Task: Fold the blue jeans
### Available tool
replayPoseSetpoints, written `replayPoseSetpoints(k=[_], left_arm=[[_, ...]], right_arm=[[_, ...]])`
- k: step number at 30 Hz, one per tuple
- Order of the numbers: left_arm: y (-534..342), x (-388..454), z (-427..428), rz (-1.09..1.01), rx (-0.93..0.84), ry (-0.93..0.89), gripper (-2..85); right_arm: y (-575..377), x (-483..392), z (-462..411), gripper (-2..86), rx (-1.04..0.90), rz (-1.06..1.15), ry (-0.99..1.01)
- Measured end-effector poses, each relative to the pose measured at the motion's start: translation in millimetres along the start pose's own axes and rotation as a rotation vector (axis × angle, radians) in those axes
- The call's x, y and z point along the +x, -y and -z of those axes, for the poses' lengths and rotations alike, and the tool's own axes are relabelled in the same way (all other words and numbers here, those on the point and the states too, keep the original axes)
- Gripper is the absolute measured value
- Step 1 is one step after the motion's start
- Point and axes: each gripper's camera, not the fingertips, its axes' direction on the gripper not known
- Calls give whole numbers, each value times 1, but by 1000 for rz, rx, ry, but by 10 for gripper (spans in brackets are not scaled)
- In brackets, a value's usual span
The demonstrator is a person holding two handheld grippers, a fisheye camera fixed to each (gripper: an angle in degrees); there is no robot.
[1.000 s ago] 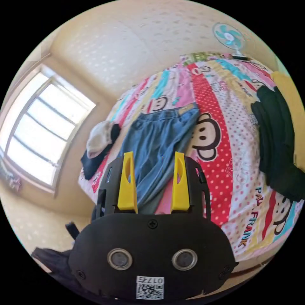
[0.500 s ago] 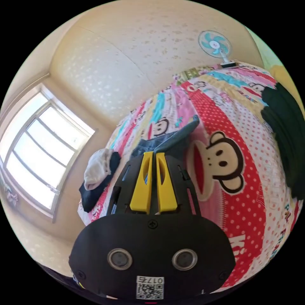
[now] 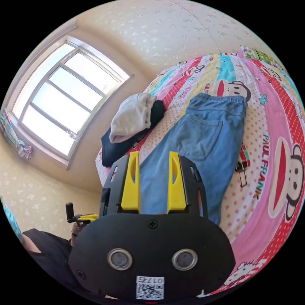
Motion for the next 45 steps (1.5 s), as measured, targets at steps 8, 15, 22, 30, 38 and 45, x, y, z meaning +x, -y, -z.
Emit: replayPoseSetpoints(k=[8,15,22,30,38,45], left_arm=[[75,56,-86,-200,31,22,96],[94,81,-144,-165,-79,208,84],[48,107,-142,-192,-6,150,67],[32,112,-148,-172,-21,167,78],[28,109,-117,-173,-106,34,22],[13,94,-88,-259,-154,-53,2]], right_arm=[[-206,5,33,127,69,-114,28],[-232,-8,22,111,118,-151,-20],[-254,-24,34,95,191,-132,-52],[-258,-15,12,85,96,-180,-34],[-243,-5,66,19,90,-217,96],[-241,11,86,13,19,-236,-14]])
